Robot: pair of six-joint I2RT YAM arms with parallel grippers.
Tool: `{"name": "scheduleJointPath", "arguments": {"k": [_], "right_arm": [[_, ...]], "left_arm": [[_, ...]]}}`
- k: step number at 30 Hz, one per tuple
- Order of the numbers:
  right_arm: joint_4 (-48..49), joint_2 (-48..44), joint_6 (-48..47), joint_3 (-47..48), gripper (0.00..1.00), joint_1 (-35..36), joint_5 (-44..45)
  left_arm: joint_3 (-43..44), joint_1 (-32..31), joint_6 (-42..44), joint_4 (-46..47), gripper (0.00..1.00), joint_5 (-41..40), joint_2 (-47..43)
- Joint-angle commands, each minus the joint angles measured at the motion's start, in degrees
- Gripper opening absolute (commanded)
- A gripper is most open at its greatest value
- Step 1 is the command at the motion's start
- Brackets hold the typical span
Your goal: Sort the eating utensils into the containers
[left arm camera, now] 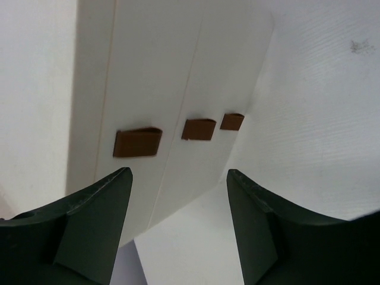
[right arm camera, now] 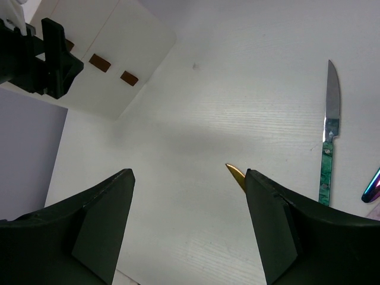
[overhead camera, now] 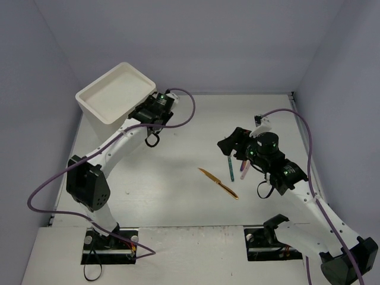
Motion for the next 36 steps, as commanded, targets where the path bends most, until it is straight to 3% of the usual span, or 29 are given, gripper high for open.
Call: {"name": "scheduleJointPath", "arguments": {"k": [1, 3, 5, 7, 18, 36], "right_arm": [[3.0, -0.5, -1.0, -0.3, 0.72, -0.6, -0.8], [3.0, -0.8, -0.9, -0.4, 0.72, -0.7, -1.2], [3.0, -1.4, -1.0, -0.5, 0.72, -0.7, -1.2], [3.0, -1.7, -0.8, -0.8, 0.72, -0.8, -1.2], [0.3, -3.2, -0.8, -1.4, 0.72, -1.2, -2.1], [-0.5, -2.9, -1.3, -2.0, 0.73, -2.0, -3.5]], "left_arm": [[-6.2, -6.3, 5.5, 8.2, 0.55, -14.2, -4.0], [-8.0, -6.5, 6.7, 9.9, 0.51, -17.7, -1.6], [-10.1, -6.4, 8.7, 15.3, 0.40, -24.3, 0.3], [-12.4, -6.4, 11.4, 20.8, 0.37, -27.1, 2.4], [-17.3, -3.9, 22.7, 43.2, 0.41, -35.8, 8.7], [-16.4, -2.6, 26.8, 47.9, 0.49, -37.3, 14.1]]}}
